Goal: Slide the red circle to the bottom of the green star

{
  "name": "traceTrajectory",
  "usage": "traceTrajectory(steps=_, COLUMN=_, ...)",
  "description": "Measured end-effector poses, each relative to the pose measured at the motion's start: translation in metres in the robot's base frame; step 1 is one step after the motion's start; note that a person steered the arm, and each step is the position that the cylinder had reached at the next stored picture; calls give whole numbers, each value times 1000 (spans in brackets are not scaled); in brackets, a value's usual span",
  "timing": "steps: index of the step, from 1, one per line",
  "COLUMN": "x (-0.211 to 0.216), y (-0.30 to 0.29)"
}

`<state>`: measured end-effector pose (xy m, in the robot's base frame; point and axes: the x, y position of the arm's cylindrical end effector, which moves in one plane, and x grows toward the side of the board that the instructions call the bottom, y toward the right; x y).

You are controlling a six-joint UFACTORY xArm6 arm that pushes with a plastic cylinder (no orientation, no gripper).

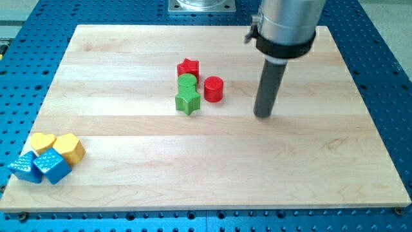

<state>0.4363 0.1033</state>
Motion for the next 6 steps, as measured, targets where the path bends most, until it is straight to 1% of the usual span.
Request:
traceTrajectory(steps=1, x=-38, y=-30)
traceTrajectory(steps=2, x=-51, y=-49)
traceTrajectory(steps=3, x=-52, y=-78)
traceTrajectory(steps=4, x=-22, y=-111)
traceTrajectory(steps=6, x=72, y=-116)
